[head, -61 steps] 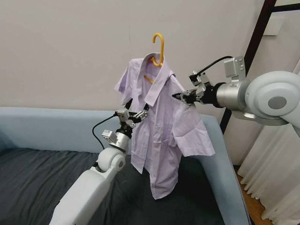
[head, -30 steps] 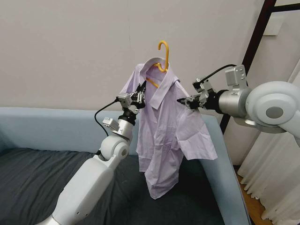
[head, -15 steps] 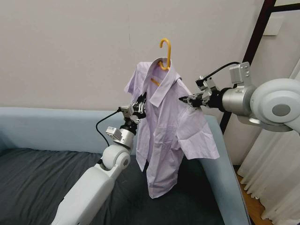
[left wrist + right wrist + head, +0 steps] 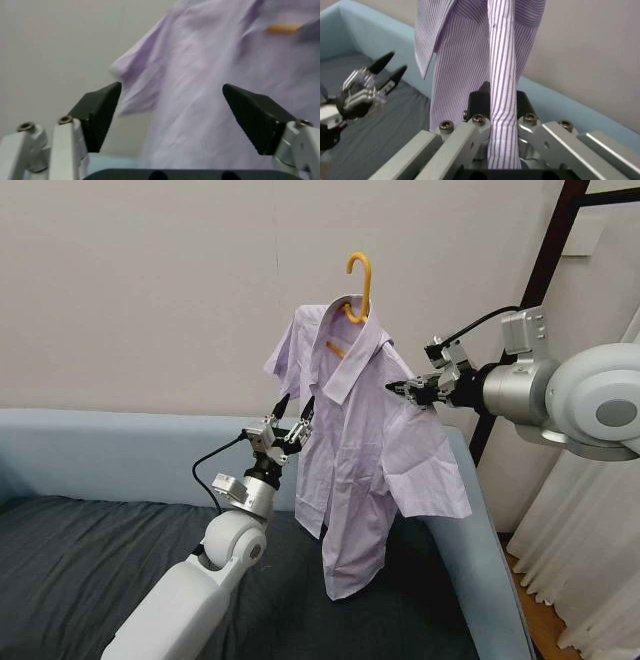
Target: Pick up the clothes from the sofa and hang them on the clothes hanger.
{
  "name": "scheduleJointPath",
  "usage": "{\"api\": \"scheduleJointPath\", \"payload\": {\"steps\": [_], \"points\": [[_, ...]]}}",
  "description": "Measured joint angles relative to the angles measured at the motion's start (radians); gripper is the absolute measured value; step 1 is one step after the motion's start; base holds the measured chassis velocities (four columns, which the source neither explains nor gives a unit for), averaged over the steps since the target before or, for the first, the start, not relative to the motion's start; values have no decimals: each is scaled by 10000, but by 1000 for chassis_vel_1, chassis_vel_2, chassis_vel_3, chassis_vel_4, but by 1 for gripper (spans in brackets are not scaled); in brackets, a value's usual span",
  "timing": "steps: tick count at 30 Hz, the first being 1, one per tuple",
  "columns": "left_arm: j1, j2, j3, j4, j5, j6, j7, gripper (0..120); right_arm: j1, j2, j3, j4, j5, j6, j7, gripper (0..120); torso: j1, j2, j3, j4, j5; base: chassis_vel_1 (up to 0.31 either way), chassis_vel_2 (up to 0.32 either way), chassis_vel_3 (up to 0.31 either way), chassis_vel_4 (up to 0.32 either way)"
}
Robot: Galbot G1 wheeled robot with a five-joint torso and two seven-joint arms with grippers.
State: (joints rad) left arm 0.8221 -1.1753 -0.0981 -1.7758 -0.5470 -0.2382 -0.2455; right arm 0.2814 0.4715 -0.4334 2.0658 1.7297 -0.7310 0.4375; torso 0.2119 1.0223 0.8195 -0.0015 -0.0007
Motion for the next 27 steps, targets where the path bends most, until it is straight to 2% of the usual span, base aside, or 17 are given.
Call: {"api": "scheduleJointPath", "payload": {"steps": [2, 4, 5, 6, 7, 11, 16, 23, 27], "points": [[175, -28, -65, -46, 157, 96, -262, 86, -31, -23, 44, 16, 23, 0, 28, 2, 0, 0, 0, 0, -1, 0, 0, 0, 0], [1417, -318, -681, -464, 869, 684, -1708, 97, -249, -190, 322, 93, 65, 0, 139, 2, 0, 0, 0, 1, -2, 0, 0, 0, 0], [1600, -369, -781, -519, 897, 748, -1858, 98, -283, -211, 360, 94, 65, 0, 162, 2, -1, 1, -1, 2, -1, 0, 0, 0, 0], [2406, -534, -1191, -754, 930, 888, -2342, 100, -353, -251, 452, 94, 64, 0, 272, 2, -1, 0, 0, 2, -2, 0, 0, 0, 0], [2406, -534, -1191, -754, 930, 888, -2342, 100, -353, -251, 452, 94, 64, 0, 272, 2, -1, 0, 0, 2, -2, 0, 0, 0, 0], [3674, -616, -1887, -1135, 968, 920, -2711, 100, -164, -338, 391, 36, 186, -4, 927, 2, -2, 0, 0, 7, -1, 0, 0, 0, 0], [3894, -560, -1971, -1293, 1162, 935, -2791, 100, 363, -602, 67, -56, 420, -12, 1171, 2, -2, 0, 0, -1, -1, 0, 0, 0, 0], [4050, -765, -1812, -1718, 1240, 1085, -2816, 100, 780, -914, 232, -470, 1021, -13, 815, 2, -2, 1, 0, -2, 1, 0, 0, 0, 0], [4061, -829, -1765, -1838, 1269, 1141, -2817, 100, 1282, -727, -115, -881, 1059, -12, 1036, 2, -2, 1, -1, -3, 0, 0, 0, 0, 0]]}}
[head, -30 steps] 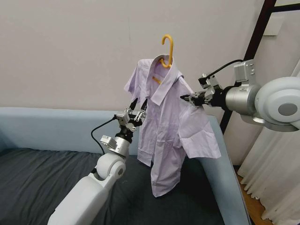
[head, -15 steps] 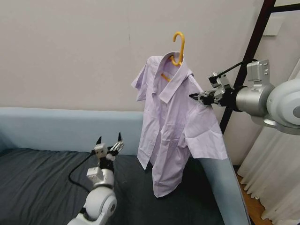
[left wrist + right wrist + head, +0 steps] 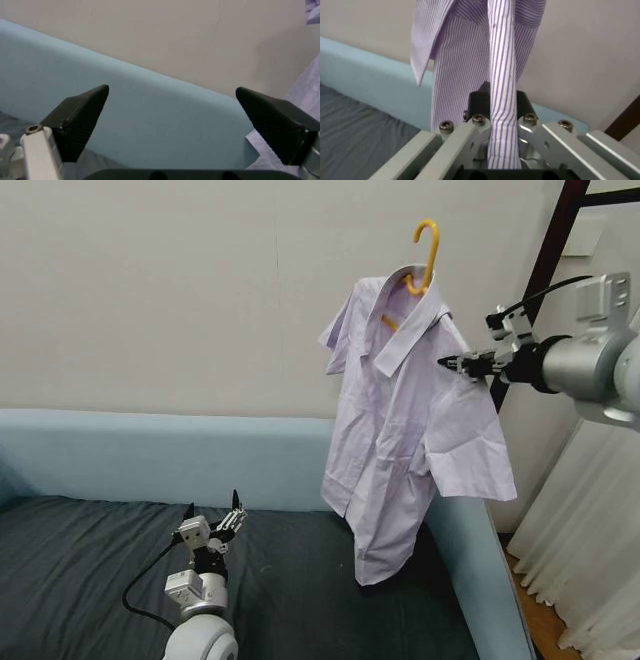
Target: Pick up the clothes from the sofa and hang them on the clothes hanger.
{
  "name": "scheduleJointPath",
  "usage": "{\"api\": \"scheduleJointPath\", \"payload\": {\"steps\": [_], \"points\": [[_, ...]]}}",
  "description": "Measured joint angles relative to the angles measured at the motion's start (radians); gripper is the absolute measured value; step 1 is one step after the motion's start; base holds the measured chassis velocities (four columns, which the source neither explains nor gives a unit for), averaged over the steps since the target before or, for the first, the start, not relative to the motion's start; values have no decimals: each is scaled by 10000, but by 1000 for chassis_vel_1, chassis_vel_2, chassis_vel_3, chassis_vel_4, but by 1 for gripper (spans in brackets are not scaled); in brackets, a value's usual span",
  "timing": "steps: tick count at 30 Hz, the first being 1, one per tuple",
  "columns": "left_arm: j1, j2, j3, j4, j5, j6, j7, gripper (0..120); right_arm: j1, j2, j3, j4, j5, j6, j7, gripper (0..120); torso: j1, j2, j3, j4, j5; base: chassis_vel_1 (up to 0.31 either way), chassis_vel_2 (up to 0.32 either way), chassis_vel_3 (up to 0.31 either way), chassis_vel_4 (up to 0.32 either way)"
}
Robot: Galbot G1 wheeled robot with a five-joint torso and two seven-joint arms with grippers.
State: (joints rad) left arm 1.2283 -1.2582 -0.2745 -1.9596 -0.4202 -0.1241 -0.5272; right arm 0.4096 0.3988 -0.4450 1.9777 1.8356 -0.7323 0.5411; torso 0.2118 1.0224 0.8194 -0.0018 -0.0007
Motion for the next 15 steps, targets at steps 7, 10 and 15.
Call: {"api": "scheduleJointPath", "payload": {"steps": [7, 10, 15], "points": [[225, -75, -49, -292, 67, 10, -1, 100, 594, 1175, -773, -1749, -839, 2, 1187, 2, 3, -3, 4, 10, 0, 0, 0, 0, 0], [321, 23, -190, -431, 41, 10, -15, 100, 1032, 1551, -1066, -2477, -1079, 12, 2045, 2, 3, -3, 4, 10, -1, 0, 0, 0, 0], [381, 127, -322, -519, 4, -2, -74, 100, 1694, 1551, -1568, -2634, -782, 16, 3090, 2, 3, -2, 3, 3, 0, 0, 0, 0, 0]]}}
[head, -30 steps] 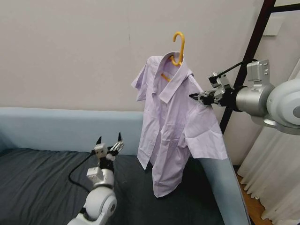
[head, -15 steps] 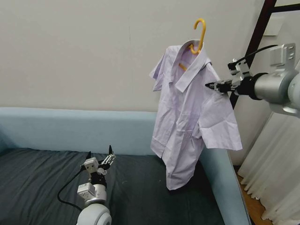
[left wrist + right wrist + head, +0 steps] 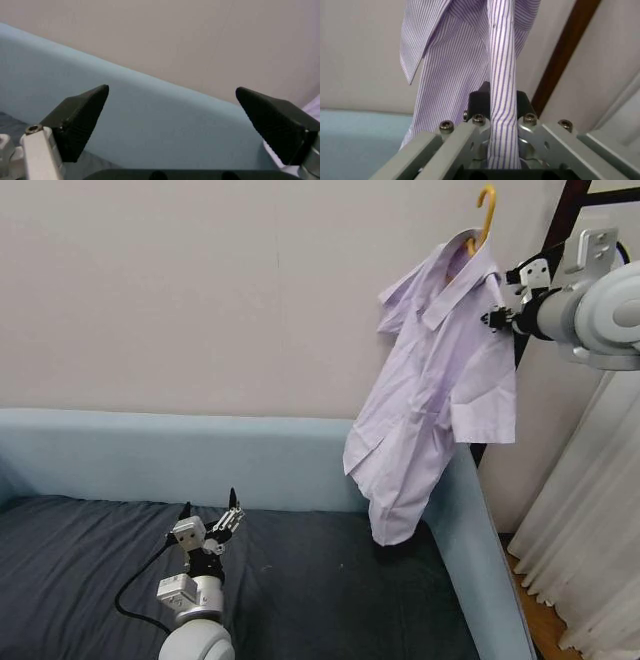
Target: Pick up the clothes from the sofa and hang them on the clothes hanger.
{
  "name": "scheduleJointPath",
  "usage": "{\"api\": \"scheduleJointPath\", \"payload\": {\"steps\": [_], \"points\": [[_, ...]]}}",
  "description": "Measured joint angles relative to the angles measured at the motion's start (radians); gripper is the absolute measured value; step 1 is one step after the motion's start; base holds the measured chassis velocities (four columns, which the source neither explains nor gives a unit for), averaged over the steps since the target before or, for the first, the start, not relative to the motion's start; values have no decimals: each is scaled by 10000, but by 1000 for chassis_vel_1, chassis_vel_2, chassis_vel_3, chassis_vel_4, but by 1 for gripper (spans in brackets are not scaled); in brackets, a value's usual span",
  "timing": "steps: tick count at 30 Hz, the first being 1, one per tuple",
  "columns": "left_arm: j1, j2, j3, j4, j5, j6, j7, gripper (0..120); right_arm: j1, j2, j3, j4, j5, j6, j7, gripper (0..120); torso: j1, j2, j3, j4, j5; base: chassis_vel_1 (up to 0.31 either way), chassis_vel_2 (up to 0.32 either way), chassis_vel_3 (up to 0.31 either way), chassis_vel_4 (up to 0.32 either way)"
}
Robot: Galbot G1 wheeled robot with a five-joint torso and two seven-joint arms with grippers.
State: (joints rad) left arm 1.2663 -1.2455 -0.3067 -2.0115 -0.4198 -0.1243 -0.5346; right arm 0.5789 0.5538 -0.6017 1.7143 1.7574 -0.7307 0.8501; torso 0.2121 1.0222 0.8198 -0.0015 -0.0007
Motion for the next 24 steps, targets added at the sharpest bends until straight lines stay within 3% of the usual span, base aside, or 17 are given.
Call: {"api": "scheduleJointPath", "payload": {"steps": [7, 13, 15, 24], "points": [[46, -73, 95, -95, 9, -32, -64, 100, 1502, -215, -988, 60, 798, 57, 2072, 2, -1, 0, -2, 5, -3, 0, 0, 0, 0], [126, -61, 115, -207, 27, -38, -64, 100, 2171, -681, -1634, 214, 933, 47, 2384, 2, -1, 0, -2, -1, 2, 0, 0, 0, 0], [190, 32, 57, -376, 33, -39, -75, 100, 2565, -1157, -1845, 747, 1444, 30, 2497, 2, -1, 0, -3, 1, 1, 0, 0, 0, 0], [421, 39, 22, -579, 146, -39, -101, 100, 2868, -1528, -2113, 1038, 1799, 19, 2887, 2, -1, 2, -3, 3, -4, 0, 0, 0, 0]]}}
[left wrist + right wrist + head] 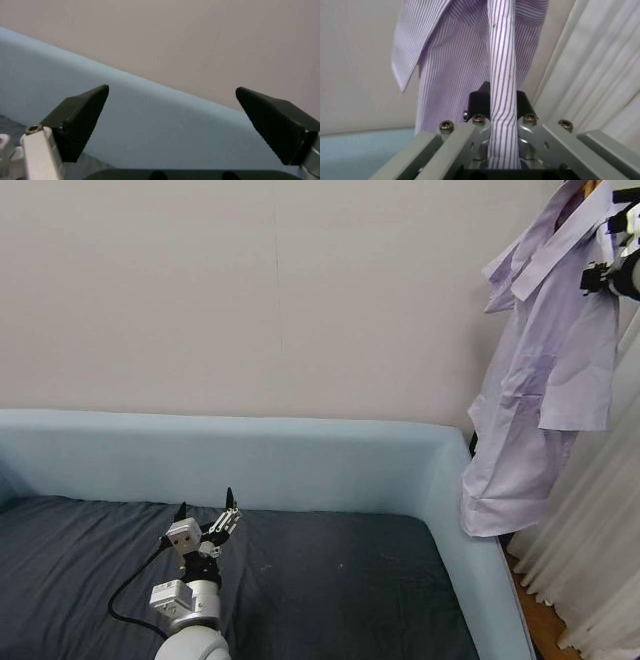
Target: Pick up the clothes from the sofa and hang them on the clothes hanger.
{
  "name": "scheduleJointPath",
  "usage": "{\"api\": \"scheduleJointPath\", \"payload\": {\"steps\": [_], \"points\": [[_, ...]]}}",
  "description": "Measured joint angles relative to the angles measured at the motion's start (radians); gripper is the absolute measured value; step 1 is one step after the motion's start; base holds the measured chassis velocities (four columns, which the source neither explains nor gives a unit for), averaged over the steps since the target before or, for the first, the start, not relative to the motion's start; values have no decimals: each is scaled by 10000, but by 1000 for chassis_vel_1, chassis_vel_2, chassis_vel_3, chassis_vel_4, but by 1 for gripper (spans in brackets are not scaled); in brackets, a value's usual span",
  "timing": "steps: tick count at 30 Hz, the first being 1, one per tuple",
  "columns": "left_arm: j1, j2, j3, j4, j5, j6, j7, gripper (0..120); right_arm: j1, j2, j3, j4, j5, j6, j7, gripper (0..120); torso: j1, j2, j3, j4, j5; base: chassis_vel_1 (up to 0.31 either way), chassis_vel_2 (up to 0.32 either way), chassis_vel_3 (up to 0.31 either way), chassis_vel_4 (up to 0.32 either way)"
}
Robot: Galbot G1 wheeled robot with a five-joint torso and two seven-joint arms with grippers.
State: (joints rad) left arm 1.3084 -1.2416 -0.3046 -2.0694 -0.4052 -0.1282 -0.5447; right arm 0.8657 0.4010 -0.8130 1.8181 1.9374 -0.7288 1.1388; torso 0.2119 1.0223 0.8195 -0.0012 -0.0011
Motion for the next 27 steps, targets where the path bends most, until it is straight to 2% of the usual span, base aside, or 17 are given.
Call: {"api": "scheduleJointPath", "payload": {"steps": [5, 12, 22, 27], "points": [[113, 32, -35, -97, 60, -9, -70, 100, -896, -375, 427, -159, -218, -6, -65, 2, 0, 0, 0, -3, 7, 0, 0, 0, 0], [126, 73, -110, -191, 62, 12, -104, 100, -1647, -163, 825, -1089, -775, -16, -606, 2, -1, 0, 0, -4, 7, 0, 0, 0, 0], [11, 249, -478, 61, -242, 25, -268, 100, -1050, 2065, 298, -4081, -1970, -20, -834, 2, 0, 0, 3, 3, -3, 0, 0, 0, 0], [-98, 256, -486, 203, -339, 22, -296, 100, -940, 2781, 323, -5253, -2335, -20, -797, 2, 0, 0, 3, -2, 2, 0, 0, 0, 0]]}}
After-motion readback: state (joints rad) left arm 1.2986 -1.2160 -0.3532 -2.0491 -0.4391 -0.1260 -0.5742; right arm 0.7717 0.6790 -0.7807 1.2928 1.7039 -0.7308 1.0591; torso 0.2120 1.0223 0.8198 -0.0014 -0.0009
